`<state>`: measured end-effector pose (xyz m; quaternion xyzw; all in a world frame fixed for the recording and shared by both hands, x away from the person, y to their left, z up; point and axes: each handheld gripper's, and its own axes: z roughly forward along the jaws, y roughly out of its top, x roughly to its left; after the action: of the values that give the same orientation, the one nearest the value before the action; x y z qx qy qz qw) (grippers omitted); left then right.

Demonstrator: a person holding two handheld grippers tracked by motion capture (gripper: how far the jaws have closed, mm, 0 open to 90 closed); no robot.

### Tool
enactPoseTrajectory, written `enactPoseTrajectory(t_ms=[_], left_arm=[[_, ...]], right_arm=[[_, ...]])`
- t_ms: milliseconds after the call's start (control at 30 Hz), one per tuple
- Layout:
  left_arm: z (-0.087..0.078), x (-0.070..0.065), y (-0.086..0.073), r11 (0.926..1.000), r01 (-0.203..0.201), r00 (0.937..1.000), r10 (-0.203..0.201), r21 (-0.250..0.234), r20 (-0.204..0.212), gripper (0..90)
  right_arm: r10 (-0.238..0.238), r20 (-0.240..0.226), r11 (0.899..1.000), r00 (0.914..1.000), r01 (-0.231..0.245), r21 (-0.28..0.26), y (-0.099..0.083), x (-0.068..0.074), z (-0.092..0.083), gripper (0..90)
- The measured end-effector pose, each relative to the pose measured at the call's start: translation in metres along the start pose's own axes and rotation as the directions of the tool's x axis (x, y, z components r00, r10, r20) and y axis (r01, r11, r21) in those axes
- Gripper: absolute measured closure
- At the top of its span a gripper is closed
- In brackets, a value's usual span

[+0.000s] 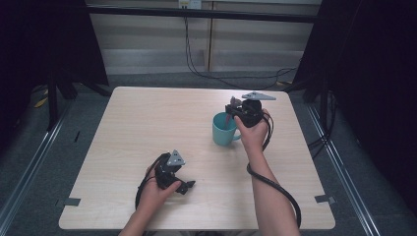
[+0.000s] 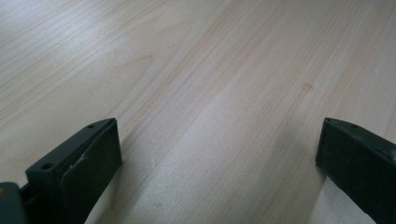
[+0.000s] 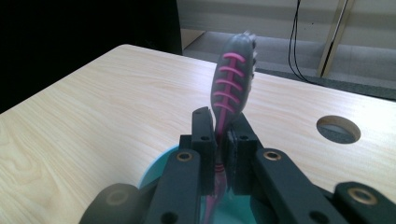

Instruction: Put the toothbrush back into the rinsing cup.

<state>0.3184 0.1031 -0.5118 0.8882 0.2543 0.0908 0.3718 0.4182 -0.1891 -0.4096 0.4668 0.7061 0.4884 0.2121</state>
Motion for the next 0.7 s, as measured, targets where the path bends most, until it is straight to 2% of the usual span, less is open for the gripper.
enactPoseTrajectory(t_ms=[300, 533, 700], left_arm=[[0.000, 0.000, 0.000, 1.0000, -0.002, 1.0000, 0.002, 0.004, 0.002, 0.0], [0.000, 0.000, 0.000, 1.0000, -0.005, 1.0000, 0.005, 0.007, 0.002, 0.0], [0.000, 0.000, 0.000, 0.9999, -0.007, 1.0000, 0.007, 0.008, 0.003, 0.0]], right_arm=[[0.024, -0.002, 1.000, 0.9997, -0.024, -0.010, -0.011, -0.007, -0.003, 82.8], [0.047, 0.017, 0.999, 0.9988, -0.046, -0.016, -0.015, -0.013, -0.007, 77.0], [0.057, 0.033, 0.998, 0.9978, -0.056, -0.013, -0.018, -0.016, -0.011, 69.2]])
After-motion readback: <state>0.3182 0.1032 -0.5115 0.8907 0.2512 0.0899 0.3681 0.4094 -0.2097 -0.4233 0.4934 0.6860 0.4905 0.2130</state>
